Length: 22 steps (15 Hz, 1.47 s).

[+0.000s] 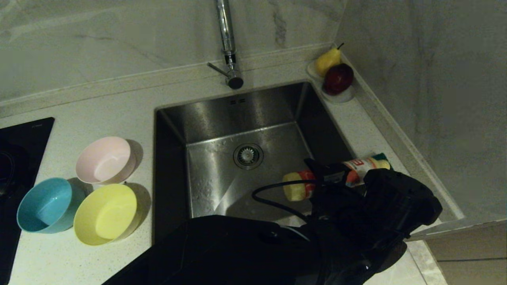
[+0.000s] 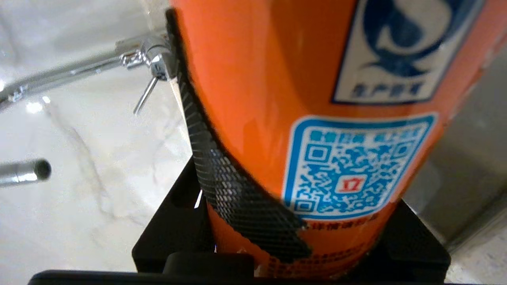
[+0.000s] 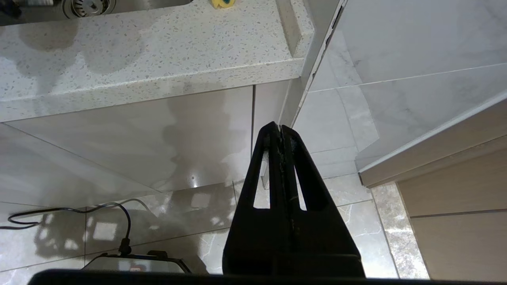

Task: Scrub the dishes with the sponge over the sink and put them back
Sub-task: Squeeze it onto the sponge, then place the dish soap on the table

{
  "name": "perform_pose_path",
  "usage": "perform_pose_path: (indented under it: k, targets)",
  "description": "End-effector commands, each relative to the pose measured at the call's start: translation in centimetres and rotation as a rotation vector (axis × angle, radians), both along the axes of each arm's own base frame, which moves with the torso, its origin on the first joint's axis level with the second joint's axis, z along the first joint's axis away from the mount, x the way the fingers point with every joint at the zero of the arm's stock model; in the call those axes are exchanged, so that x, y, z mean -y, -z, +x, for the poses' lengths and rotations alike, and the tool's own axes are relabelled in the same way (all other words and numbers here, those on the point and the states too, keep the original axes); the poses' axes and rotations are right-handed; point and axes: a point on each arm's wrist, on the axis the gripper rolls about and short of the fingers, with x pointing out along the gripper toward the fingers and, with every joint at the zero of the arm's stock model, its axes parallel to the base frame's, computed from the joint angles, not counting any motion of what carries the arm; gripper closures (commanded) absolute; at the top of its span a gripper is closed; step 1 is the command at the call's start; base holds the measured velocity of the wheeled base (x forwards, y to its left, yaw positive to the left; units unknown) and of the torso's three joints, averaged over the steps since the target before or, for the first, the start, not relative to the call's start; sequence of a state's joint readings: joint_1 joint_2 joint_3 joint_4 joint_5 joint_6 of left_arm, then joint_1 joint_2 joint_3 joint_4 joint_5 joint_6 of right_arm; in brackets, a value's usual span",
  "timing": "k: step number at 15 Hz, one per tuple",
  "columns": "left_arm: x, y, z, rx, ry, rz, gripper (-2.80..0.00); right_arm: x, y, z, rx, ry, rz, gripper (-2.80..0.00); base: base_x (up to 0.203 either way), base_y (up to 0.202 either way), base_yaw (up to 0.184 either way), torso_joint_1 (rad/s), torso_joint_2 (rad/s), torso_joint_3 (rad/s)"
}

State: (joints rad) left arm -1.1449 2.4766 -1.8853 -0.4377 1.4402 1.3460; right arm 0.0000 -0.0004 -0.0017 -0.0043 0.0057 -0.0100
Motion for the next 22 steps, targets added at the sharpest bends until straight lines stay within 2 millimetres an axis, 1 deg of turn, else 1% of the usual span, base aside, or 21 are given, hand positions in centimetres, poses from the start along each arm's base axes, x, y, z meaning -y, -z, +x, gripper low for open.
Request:
perform_pose_path:
  k: [1,4,6,10,11,13,14,17,19,22]
  targets:
    - [0.0,-1.3,-0.1,0.045,-0.009,-0.096,0.0,0.0,0.0,0.0,0.001,0.0,-0.001,0.0,0.0,0.0,0.0,0.0,0.0,0.0]
    - [-0.5,-4.2,-0.6,0.121,-0.005,-0.268,0.0,0.0,0.0,0.0,0.0,0.0,-0.001,0.0,0.0,0.0,0.0,0.0,0.0,0.0]
    - [-1.1,-6.7,-1.2,0.167,0.008,-0.376,0.0,0.0,0.0,0.0,0.0,0.0,-0.001,0.0,0.0,0.0,0.0,0.0,0.0,0.0]
    - [-3.5,-12.7,-2.6,0.265,0.047,-0.594,0.0,0.0,0.0,0.0,0.0,0.0,-0.001,0.0,0.0,0.0,0.0,0.0,0.0,0.0]
    - [-4.3,-14.4,-3.1,0.293,0.055,-0.656,0.0,0.0,0.0,0.0,0.0,0.0,-0.001,0.0,0.0,0.0,0.0,0.0,0.0,0.0]
    - [-6.6,-18.1,-4.2,0.357,0.07,-0.798,0.0,0.0,0.0,0.0,0.001,0.0,-0.001,0.0,0.0,0.0,0.0,0.0,0.0,0.0]
    - [-8.1,-20.2,-4.8,0.388,0.075,-0.864,0.0,0.0,0.0,0.0,0.0,0.0,-0.001,0.0,0.0,0.0,0.0,0.0,0.0,0.0]
    - [-11.5,-24.5,-6.7,0.458,0.115,-1.019,0.0,0.0,0.0,0.0,0.0,0.0,-0.001,0.0,0.0,0.0,0.0,0.0,0.0,0.0]
    - [-12.9,-26.4,-8.3,0.502,0.191,-1.111,0.0,0.0,0.0,0.0,0.001,0.0,-0.001,0.0,0.0,0.0,0.0,0.0,0.0,0.0]
    - [-14.3,-28.1,-10.4,0.548,0.27,-1.226,0.0,0.0,0.0,0.0,0.0,0.0,-0.001,0.0,0.0,0.0,0.0,0.0,0.0,0.0]
